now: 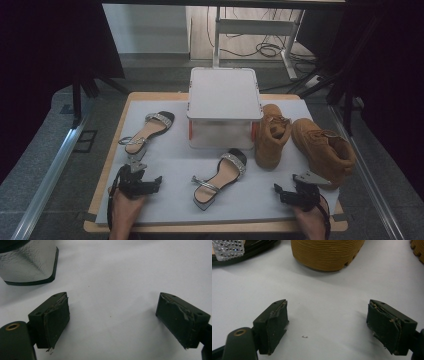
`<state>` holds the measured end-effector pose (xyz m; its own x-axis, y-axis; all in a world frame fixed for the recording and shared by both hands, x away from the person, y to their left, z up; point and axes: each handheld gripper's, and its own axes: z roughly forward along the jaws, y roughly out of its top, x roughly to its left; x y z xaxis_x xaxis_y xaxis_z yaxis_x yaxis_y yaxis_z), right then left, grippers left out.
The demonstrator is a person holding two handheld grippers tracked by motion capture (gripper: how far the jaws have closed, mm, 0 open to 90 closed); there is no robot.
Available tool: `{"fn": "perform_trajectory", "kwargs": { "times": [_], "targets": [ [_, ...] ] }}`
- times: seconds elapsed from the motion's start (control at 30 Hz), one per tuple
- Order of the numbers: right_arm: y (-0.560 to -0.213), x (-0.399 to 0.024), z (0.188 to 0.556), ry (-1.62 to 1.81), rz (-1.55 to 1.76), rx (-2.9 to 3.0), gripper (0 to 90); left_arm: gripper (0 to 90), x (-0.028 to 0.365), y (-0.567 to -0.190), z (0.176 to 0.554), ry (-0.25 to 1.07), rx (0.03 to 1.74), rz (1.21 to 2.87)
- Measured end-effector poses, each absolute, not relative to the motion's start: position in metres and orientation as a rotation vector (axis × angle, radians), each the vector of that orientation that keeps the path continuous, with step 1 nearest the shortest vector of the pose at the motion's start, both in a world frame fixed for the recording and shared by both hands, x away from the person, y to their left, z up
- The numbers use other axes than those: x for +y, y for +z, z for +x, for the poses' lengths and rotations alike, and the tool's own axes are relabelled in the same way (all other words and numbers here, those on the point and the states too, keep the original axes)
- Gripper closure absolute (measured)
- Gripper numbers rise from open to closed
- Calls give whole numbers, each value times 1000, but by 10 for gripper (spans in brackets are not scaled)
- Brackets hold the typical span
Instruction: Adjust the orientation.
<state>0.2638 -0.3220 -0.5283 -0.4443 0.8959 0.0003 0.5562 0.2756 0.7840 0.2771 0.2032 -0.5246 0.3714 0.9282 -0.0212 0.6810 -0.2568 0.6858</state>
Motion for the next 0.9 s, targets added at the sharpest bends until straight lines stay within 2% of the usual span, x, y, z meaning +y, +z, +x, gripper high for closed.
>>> {"fn": "perform_trajectory", "kwargs": {
  "times": [0.9],
  "targets": [
    [-529, -322, 264, 1024, 1302, 2105, 174, 114, 204, -525, 277, 520, 1386, 2019]
  ]
}}
